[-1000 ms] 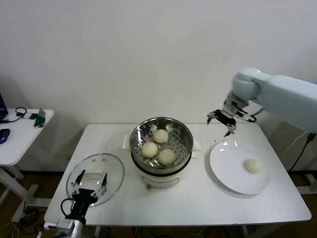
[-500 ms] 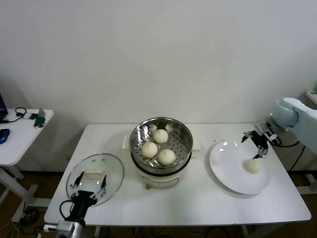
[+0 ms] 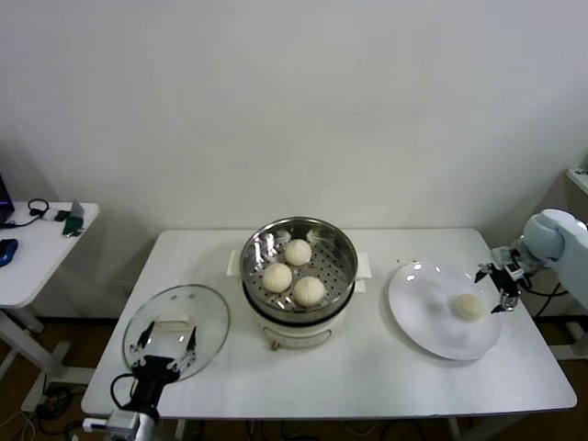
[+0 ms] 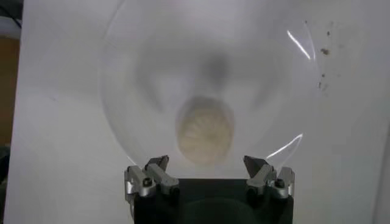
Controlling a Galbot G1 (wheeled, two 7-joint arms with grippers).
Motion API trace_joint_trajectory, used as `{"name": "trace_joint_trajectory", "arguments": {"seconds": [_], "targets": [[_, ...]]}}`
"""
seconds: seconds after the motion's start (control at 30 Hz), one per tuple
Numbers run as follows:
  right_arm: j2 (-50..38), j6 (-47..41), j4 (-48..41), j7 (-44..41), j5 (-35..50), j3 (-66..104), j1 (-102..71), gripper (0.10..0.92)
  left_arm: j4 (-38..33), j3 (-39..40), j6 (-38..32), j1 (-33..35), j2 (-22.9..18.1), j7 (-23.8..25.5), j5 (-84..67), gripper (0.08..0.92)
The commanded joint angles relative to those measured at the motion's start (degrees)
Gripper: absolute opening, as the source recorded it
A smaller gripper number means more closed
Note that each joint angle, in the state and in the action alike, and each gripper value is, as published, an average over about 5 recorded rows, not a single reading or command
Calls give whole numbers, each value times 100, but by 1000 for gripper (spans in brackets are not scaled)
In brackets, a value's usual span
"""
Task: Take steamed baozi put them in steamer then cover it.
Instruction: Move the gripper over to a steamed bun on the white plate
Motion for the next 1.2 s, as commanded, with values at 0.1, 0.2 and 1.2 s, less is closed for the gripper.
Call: {"name": "trace_joint_trajectory", "arguments": {"seconds": [0.1, 0.2, 1.2], "targets": [[589, 44, -731, 146, -358, 419, -375, 823, 21, -2, 4, 15, -23, 0, 16, 823], [672, 41, -822, 162, -367, 423, -385, 823, 37, -1, 4, 4, -17, -1, 16, 823], [927, 62, -1191, -119, -587, 418, -325, 715, 25, -53, 6, 20, -22, -14, -15, 823]]}}
